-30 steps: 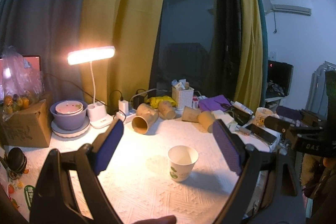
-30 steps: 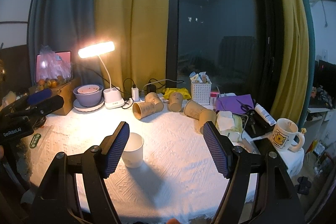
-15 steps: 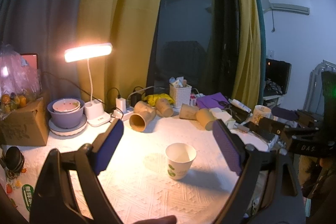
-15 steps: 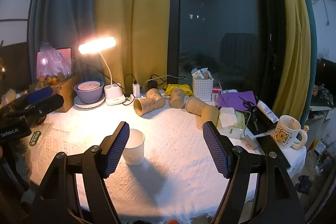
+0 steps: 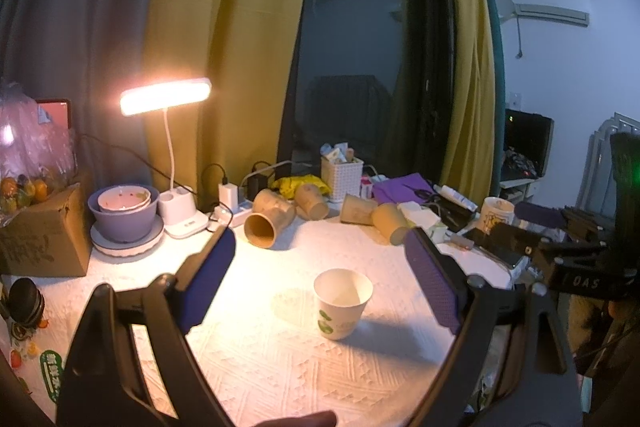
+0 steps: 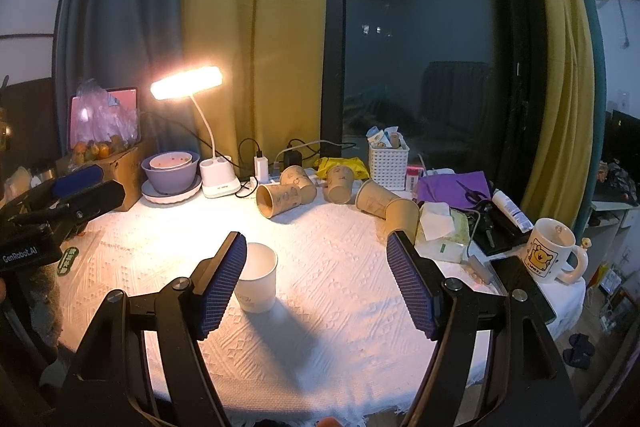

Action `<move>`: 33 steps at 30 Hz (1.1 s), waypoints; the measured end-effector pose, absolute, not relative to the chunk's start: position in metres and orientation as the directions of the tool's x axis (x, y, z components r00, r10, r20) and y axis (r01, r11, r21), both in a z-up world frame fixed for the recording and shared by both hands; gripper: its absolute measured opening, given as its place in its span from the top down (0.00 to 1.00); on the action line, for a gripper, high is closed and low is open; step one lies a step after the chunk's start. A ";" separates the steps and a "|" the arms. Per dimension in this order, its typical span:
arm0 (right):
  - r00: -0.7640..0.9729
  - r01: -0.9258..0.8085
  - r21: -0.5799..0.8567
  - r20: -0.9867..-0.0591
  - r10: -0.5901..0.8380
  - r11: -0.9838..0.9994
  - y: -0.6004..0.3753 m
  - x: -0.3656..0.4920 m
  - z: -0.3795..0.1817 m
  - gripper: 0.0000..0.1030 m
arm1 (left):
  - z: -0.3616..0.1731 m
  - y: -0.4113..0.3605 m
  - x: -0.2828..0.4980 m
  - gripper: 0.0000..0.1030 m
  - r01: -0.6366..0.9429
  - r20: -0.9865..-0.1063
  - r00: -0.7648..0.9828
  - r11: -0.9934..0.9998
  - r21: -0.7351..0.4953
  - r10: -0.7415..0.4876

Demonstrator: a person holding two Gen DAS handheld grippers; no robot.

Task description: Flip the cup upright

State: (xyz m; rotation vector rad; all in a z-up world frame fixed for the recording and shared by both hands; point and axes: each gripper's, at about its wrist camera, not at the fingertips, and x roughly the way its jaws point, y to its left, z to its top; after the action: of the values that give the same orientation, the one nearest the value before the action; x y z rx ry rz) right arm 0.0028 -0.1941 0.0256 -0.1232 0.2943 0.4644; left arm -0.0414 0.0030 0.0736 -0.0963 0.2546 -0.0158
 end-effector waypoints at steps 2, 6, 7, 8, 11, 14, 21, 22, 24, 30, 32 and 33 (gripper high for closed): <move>0.853 -0.458 -0.051 -0.308 0.422 0.888 -0.194 0.003 0.025 0.27 | 0.073 0.003 -0.041 0.15 0.003 -0.252 0.967 0.995 -0.098 -0.028; 0.853 -0.459 -0.051 -0.307 0.423 0.887 -0.194 0.003 0.026 0.27 | 0.074 0.002 -0.043 0.15 0.004 -0.253 0.967 0.995 -0.097 -0.029; 0.852 -0.459 -0.050 -0.307 0.424 0.887 -0.194 0.003 0.025 0.27 | 0.074 0.002 -0.043 0.15 0.004 -0.253 0.967 0.995 -0.097 -0.029; 0.852 -0.459 -0.051 -0.308 0.424 0.887 -0.194 0.003 0.025 0.27 | 0.073 0.002 -0.042 0.15 0.005 -0.255 0.966 0.995 -0.097 -0.029; 0.852 -0.459 -0.050 -0.309 0.424 0.887 -0.194 0.003 0.025 0.27 | 0.072 0.000 -0.042 0.15 0.011 -0.264 0.964 0.995 -0.095 -0.036; 0.851 -0.459 -0.050 -0.309 0.424 0.887 -0.193 0.003 0.025 0.27 | 0.073 0.000 -0.043 0.15 0.014 -0.263 0.964 0.995 -0.094 -0.039; 0.851 -0.459 -0.050 -0.310 0.423 0.887 -0.193 0.004 0.025 0.27 | 0.073 -0.001 -0.042 0.15 0.016 -0.264 0.963 0.995 -0.099 -0.042; 0.852 -0.459 -0.051 -0.310 0.423 0.887 -0.193 0.003 0.025 0.27 | 0.073 0.000 -0.042 0.15 0.017 -0.264 0.963 0.995 -0.099 -0.043; 0.851 -0.459 -0.050 -0.310 0.423 0.887 -0.193 0.004 0.025 0.27 | 0.073 -0.001 -0.042 0.15 0.018 -0.264 0.964 0.995 -0.100 -0.044; 0.851 -0.460 -0.051 -0.311 0.423 0.887 -0.193 0.004 0.025 0.27 | 0.073 0.000 -0.042 0.15 0.017 -0.265 0.963 0.995 -0.100 -0.043; 0.851 -0.459 -0.050 -0.310 0.423 0.887 -0.193 0.004 0.026 0.27 | 0.073 0.000 -0.042 0.15 0.017 -0.264 0.963 0.995 -0.100 -0.043; 0.852 -0.459 -0.050 -0.310 0.423 0.887 -0.193 0.004 0.025 0.27 | 0.073 -0.001 -0.042 0.15 0.017 -0.264 0.963 0.995 -0.100 -0.043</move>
State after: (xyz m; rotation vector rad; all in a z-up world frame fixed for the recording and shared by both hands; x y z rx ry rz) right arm 0.0037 -0.1931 0.0255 -0.1238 0.2972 0.4653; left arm -0.0423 -0.0005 0.0726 -0.0972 0.2694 -0.0304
